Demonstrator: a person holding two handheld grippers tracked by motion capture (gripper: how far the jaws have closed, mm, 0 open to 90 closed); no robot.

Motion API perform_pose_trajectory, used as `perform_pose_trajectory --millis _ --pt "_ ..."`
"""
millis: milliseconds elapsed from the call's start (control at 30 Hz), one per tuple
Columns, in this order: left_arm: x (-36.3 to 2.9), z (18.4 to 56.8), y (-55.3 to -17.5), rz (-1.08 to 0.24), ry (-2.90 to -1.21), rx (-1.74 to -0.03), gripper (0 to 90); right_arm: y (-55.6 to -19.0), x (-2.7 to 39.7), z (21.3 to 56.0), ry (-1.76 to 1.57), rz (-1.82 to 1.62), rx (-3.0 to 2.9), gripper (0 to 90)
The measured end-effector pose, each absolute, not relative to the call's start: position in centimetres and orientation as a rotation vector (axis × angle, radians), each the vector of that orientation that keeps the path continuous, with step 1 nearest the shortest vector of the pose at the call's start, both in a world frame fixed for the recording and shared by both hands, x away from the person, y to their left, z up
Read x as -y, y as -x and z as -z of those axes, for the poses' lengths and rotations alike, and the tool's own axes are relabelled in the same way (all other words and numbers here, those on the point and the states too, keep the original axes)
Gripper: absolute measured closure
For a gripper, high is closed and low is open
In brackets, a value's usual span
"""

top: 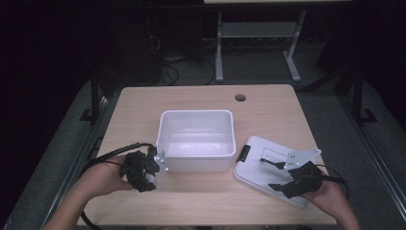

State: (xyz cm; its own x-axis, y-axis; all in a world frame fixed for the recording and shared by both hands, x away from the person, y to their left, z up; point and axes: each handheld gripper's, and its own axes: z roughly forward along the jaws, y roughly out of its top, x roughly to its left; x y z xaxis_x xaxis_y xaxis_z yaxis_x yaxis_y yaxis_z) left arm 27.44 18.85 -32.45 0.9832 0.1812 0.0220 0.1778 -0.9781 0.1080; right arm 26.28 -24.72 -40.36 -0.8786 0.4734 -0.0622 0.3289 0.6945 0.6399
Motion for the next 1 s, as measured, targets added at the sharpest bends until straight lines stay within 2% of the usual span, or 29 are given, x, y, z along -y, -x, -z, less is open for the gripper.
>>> perform_pose_trajectory --millis 1000 --pt "-17.5 27.0 -30.6 -0.111 -3.03 -0.29 59.7 -26.3 24.7 40.4 -0.642 -0.966 -2.69 26.9"
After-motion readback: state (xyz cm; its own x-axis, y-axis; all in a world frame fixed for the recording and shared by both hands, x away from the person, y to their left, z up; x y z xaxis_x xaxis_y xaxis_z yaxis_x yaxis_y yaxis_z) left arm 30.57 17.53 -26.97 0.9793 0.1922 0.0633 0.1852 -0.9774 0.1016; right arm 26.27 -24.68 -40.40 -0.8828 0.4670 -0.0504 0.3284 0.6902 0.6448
